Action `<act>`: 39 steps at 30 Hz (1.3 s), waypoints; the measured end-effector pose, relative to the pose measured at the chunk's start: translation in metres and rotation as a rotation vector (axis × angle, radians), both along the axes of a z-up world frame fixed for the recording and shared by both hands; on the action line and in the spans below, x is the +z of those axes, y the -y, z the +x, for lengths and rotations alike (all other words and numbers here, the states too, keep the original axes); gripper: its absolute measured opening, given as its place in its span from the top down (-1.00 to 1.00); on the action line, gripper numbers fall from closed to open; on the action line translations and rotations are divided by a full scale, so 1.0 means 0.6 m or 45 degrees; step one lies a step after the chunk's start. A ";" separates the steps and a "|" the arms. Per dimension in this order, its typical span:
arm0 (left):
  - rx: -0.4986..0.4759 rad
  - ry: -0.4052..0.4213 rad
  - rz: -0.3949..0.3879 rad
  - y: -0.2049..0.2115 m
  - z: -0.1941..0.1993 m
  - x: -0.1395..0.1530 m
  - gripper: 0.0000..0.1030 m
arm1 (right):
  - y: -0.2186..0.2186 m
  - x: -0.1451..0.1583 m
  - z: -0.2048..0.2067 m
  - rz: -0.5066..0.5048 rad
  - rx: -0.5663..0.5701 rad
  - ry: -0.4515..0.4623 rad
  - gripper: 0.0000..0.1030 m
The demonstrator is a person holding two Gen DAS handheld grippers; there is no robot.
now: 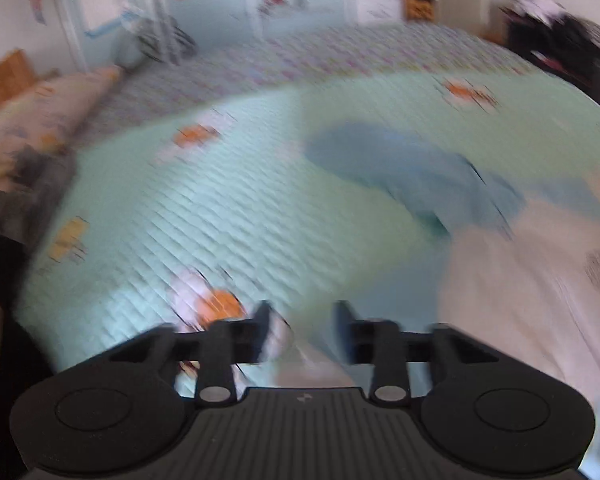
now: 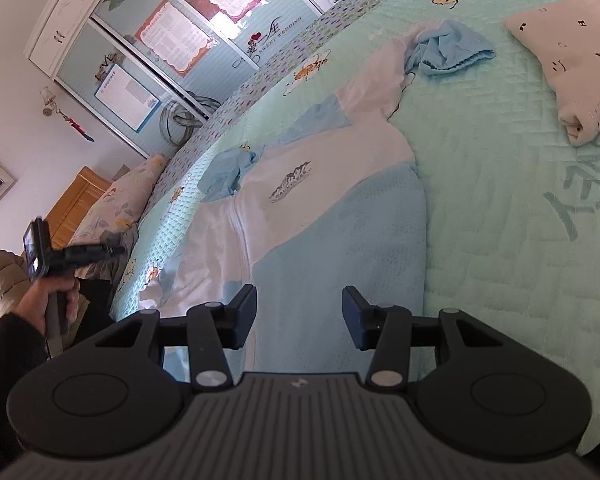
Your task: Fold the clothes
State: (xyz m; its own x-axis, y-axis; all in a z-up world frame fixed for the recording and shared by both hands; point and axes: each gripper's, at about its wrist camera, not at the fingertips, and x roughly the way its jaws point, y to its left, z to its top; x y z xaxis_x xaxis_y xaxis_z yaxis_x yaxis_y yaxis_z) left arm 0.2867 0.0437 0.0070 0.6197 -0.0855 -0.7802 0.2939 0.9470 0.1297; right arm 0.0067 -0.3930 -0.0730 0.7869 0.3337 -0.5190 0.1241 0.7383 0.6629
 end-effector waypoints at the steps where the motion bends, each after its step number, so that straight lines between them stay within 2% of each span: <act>1: -0.024 -0.034 0.010 -0.006 -0.007 -0.015 -0.49 | -0.001 -0.002 0.003 -0.005 0.003 -0.008 0.04; 2: -0.018 -0.060 0.034 -0.014 -0.008 -0.027 -0.66 | -0.002 -0.005 0.005 -0.008 0.007 -0.016 0.04; 3: -0.005 -0.084 0.049 -0.024 -0.008 -0.038 -0.67 | -0.004 -0.007 0.007 -0.006 0.007 -0.024 0.04; 4: 0.028 -0.104 0.022 -0.039 -0.006 -0.046 -0.67 | -0.006 -0.008 0.008 0.000 0.006 -0.031 0.04; 8: 0.197 -0.179 -0.249 -0.111 0.013 -0.067 -0.83 | -0.016 -0.005 0.003 0.001 0.008 -0.033 0.04; 10: 0.235 -0.219 -0.327 -0.128 0.021 -0.083 -0.84 | -0.018 -0.003 0.001 -0.011 0.006 -0.038 0.04; 14: 0.243 -0.272 -0.307 -0.124 0.036 -0.113 -0.83 | -0.017 -0.003 0.004 -0.013 -0.020 -0.064 0.04; 17: 0.195 -0.312 -0.444 -0.123 0.042 -0.130 -0.72 | -0.020 -0.005 0.010 -0.026 -0.027 -0.078 0.04; 21: 0.162 -0.303 -0.491 -0.107 0.046 -0.147 -0.71 | -0.024 -0.011 0.018 -0.034 -0.028 -0.095 0.03; 22: 0.163 -0.294 -0.492 -0.105 0.046 -0.149 -0.66 | -0.026 -0.012 0.020 -0.036 -0.026 -0.099 0.03; 23: 0.164 -0.278 -0.493 -0.105 0.046 -0.148 -0.43 | -0.027 -0.013 0.021 -0.038 -0.023 -0.101 0.03; 24: 0.169 -0.264 -0.498 -0.107 0.045 -0.146 0.34 | -0.027 -0.013 0.022 -0.042 -0.020 -0.103 0.03; 26: 0.173 -0.246 -0.490 -0.111 0.041 -0.142 0.96 | -0.028 -0.014 0.025 -0.050 -0.018 -0.109 0.03; 28: 0.108 -0.210 -0.389 -0.097 0.028 -0.134 0.98 | -0.024 -0.017 0.027 -0.050 -0.029 -0.117 0.00; 31: 0.047 -0.150 -0.291 -0.072 0.008 -0.125 0.99 | -0.018 -0.019 0.029 -0.046 -0.057 -0.122 -0.06; 35: 0.068 -0.073 -0.343 -0.073 0.008 -0.106 0.99 | -0.017 0.006 0.040 -0.108 0.003 -0.067 -0.06; 39: 0.091 -0.067 -0.380 -0.076 0.023 -0.100 0.99 | 0.008 0.070 0.097 -0.200 0.152 0.041 -0.17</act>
